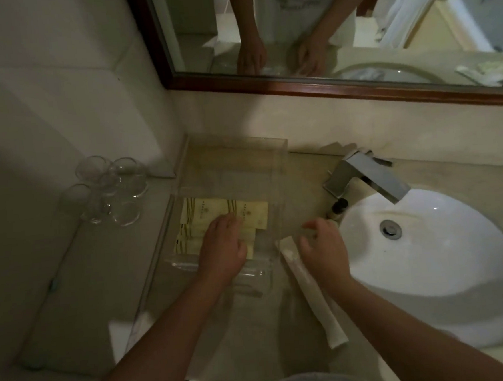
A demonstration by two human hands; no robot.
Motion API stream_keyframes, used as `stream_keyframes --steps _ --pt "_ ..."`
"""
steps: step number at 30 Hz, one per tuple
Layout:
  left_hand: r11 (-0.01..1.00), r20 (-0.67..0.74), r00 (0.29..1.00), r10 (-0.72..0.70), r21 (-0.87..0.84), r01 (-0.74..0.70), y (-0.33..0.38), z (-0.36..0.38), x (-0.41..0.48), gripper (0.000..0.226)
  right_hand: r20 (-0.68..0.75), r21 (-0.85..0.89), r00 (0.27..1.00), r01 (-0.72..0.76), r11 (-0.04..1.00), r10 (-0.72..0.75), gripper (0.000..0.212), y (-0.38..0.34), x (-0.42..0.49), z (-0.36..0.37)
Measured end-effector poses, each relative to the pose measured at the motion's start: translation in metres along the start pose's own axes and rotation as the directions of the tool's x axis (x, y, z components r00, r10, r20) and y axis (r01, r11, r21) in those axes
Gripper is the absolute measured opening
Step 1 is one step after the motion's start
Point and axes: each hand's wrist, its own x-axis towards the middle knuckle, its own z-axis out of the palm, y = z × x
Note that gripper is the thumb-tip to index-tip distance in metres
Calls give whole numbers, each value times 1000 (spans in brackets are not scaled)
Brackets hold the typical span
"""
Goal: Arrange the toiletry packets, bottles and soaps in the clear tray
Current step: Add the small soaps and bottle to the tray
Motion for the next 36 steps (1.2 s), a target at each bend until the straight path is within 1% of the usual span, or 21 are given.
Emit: stream_keyframes --steps 2,4,6,8,10,12,14,18,20,23,28,30,33,36 --pt "998 -30 999 41 -47 -43 21 6 -5 50 -38 33 995 -93 995 94 29 27 -1 -12" --pt "990 -60 994 94 -96 -99 44 14 -11 46 -42 42 987 -155 987 157 30 47 -1 -21" --pt "979 -100 985 143 -129 -155 63 24 -19 41 -24 36 985 -167 985 168 31 62 -1 -27" --pt "973 -113 981 159 -148 -175 77 33 -28 38 5 6 991 -135 991 135 35 69 2 -30" --pt "973 -120 982 144 -164 -162 86 42 -36 35 48 -66 998 -46 997 49 41 71 8 -31" --pt "976 -141 982 125 -163 -147 90 47 -46 33 113 -177 992 80 981 -60 46 70 15 -31" --pt "980 -159 981 113 -147 -136 91 49 -54 34 161 -259 977 179 949 -141 44 70 22 -30" --pt "991 -157 987 17 -126 -37 87 50 -71 35 219 -316 958 250 915 -186 36 72 33 -28" --pt "994 -125 991 -42 -109 28 87 49 -78 37 237 -298 954 253 920 -186 30 72 35 -26" --pt "988 -137 986 -96 -137 77 90 49 -87 35 254 -269 950 250 930 -181 29 72 35 -23" --pt "978 -173 977 -124 -188 91 92 47 -91 35 259 -265 944 273 925 -204 28 71 33 -22" --pt "972 -183 973 -137 -215 97 90 46 -92 34 271 -295 943 271 916 -191 27 69 34 -23" --pt "968 -197 968 -154 -226 108 84 46 -93 35 288 -319 943 259 912 -168 20 66 38 -20" --pt "963 -200 964 -174 -241 124 75 46 -92 35 283 -325 950 227 918 -134 23 63 40 -15"
